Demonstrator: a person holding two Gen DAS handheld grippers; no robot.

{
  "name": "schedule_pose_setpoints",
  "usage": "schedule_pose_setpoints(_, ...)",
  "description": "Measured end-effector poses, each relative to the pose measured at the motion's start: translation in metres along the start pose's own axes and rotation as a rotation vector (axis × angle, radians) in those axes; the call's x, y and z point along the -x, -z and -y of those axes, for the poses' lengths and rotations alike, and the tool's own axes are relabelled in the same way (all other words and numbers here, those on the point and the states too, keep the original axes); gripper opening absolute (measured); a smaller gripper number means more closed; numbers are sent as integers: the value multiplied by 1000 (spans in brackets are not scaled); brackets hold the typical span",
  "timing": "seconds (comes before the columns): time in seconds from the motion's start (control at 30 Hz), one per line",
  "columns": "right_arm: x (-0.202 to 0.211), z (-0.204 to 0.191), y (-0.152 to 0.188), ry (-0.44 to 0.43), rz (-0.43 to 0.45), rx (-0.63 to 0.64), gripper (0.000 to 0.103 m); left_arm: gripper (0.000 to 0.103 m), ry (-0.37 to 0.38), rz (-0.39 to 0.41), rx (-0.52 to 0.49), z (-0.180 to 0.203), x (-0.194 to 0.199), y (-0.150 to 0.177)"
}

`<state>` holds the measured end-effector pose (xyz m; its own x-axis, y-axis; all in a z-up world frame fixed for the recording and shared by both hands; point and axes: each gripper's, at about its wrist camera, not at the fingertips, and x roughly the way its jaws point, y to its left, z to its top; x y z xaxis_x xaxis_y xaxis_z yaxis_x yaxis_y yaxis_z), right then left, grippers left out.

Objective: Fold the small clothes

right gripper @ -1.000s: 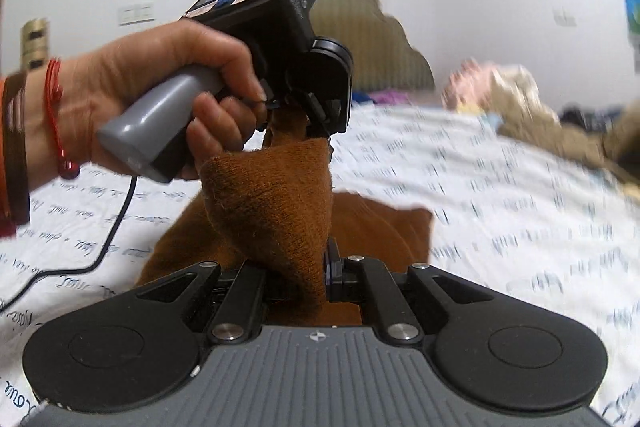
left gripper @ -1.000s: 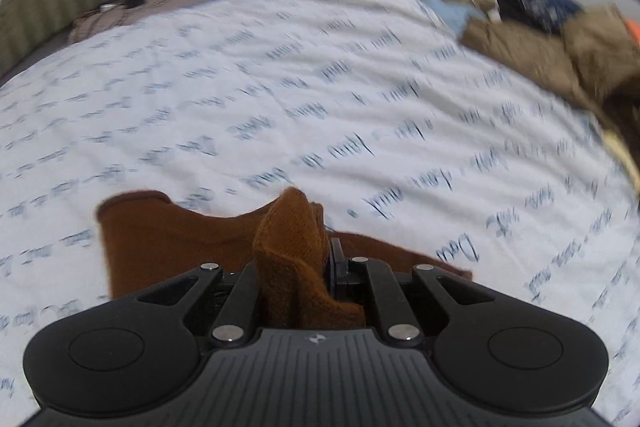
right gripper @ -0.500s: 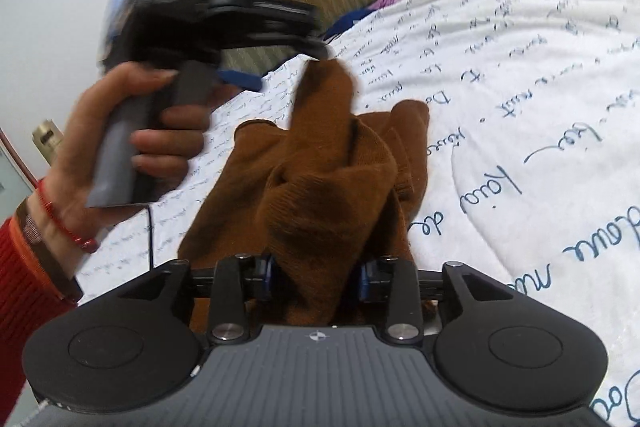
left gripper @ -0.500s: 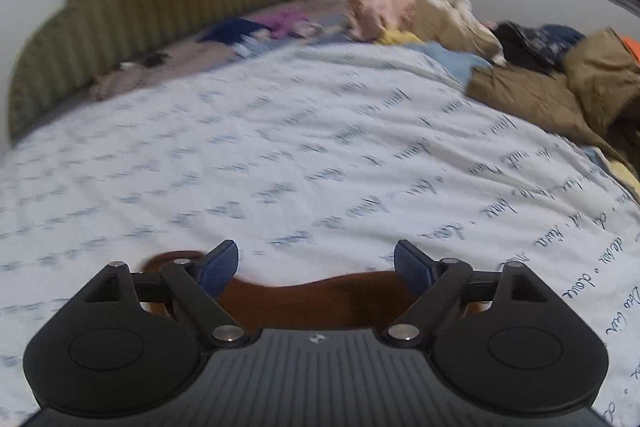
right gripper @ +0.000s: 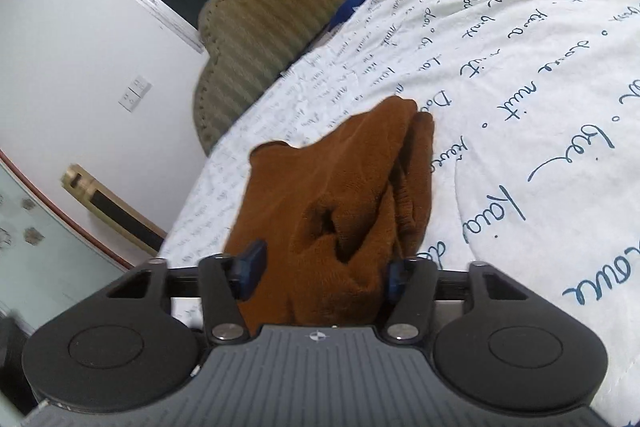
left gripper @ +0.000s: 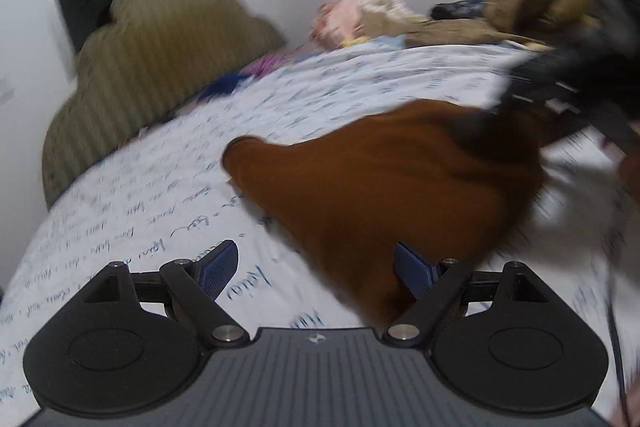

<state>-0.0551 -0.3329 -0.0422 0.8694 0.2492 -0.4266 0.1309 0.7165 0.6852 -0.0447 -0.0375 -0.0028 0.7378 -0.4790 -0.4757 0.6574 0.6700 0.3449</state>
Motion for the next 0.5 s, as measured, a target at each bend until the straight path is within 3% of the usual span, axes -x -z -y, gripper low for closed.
schedule_pose_setpoints(0.13, -2, 0, 3, 18, -15, -23, 36, 96, -63, 45, -190, 35, 1, 14)
schedule_pose_setpoints(0.23, 1, 3, 5, 8, -13, -60, 30, 97, -85, 40, -248, 49, -9, 15)
schedule_pose_setpoints(0.33, 3, 4, 5, 0, -19, -78, 25, 98, -168, 48, -165, 44, -18, 8)
schedule_pose_setpoints(0.5, 2, -2, 9, -87, -54, -89, 19, 98, -176, 40, 178, 0, -8, 8)
